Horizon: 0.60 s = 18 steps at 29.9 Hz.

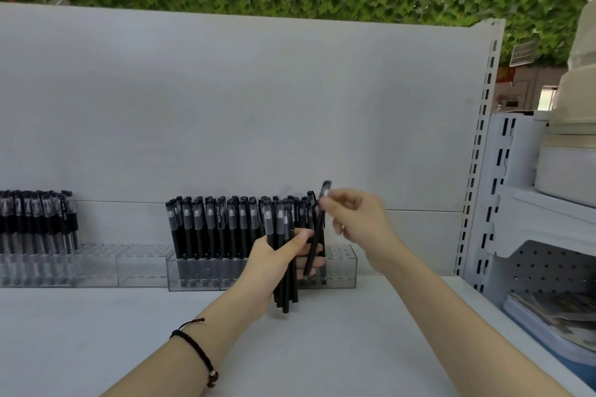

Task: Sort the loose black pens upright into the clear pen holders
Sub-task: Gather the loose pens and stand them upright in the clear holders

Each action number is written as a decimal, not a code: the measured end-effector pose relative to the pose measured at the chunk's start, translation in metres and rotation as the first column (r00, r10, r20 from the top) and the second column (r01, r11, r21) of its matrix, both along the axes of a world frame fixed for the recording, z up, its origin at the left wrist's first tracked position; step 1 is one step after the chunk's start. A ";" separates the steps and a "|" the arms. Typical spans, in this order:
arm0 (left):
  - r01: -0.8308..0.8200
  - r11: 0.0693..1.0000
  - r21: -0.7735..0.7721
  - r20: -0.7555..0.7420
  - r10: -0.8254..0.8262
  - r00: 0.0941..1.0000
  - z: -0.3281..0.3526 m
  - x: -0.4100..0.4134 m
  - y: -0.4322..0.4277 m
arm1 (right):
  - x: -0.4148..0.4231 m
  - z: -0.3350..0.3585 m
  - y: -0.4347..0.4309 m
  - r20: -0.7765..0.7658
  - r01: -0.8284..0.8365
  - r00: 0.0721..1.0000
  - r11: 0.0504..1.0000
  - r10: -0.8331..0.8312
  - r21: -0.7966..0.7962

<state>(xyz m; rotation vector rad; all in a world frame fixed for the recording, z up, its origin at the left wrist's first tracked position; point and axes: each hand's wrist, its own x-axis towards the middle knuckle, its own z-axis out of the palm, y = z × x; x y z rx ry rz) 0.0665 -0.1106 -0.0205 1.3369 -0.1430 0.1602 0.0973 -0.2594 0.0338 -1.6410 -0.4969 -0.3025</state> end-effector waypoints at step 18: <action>-0.170 0.985 -0.033 -0.031 0.169 0.985 -0.001 0.009 0.007 | 0.042 -0.020 -0.018 0.150 0.366 0.923 0.928 -0.353 -0.066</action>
